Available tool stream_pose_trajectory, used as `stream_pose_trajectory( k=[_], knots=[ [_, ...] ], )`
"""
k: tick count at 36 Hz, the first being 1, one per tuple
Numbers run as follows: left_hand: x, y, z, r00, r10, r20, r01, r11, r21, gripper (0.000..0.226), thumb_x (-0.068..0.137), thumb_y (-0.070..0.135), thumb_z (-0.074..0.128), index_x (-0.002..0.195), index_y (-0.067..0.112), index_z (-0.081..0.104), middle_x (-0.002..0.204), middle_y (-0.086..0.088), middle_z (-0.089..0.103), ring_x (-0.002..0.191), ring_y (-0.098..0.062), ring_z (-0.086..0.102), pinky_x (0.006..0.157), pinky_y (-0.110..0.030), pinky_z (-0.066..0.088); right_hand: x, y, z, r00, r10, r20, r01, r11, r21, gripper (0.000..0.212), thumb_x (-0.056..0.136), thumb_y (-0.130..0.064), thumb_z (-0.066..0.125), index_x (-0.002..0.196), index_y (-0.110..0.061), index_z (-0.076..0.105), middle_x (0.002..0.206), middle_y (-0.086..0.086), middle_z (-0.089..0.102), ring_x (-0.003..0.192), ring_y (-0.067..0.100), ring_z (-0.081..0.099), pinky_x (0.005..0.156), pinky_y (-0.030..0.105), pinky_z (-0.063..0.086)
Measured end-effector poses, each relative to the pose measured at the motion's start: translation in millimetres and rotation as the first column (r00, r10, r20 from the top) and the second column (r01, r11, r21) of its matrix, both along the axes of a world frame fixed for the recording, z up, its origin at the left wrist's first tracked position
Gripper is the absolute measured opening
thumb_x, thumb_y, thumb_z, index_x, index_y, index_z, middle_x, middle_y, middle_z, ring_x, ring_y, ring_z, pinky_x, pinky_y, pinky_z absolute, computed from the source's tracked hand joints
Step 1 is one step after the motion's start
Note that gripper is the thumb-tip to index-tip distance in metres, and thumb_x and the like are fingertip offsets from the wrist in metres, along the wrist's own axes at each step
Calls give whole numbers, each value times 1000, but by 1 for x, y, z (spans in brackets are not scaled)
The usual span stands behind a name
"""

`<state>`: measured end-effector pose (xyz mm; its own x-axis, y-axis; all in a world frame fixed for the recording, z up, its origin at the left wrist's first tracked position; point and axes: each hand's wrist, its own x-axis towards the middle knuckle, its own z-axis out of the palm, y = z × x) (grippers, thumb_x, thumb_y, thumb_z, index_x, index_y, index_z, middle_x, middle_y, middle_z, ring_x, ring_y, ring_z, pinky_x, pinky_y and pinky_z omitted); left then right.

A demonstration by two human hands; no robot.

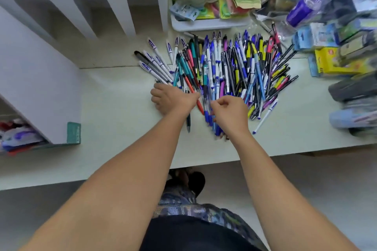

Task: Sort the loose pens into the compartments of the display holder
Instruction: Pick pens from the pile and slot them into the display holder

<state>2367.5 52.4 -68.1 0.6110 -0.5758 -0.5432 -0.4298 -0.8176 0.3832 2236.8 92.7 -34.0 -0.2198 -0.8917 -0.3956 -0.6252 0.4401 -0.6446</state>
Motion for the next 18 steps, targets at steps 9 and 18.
stream_pose_trajectory(
  k=[9,18],
  knots=[
    [-33,2,-3,999,-48,-9,48,999,0,99,66,48,91,134,3,35,138,-17,41,125,-33,46,94,-36,45,-15,-8,-1,1000,4,21,-4,1000,11,19,93,-20,62,76,-18,70,68,-2,68,66,20,69,68,41,61],
    [-42,0,-2,999,-51,1,51,998,-29,60,89,21,74,134,0,40,132,-17,43,112,-36,59,74,-34,44,-32,-17,-15,989,144,16,-145,989,8,20,94,-21,63,77,-15,70,66,-2,66,62,16,64,59,27,49]
  ],
)
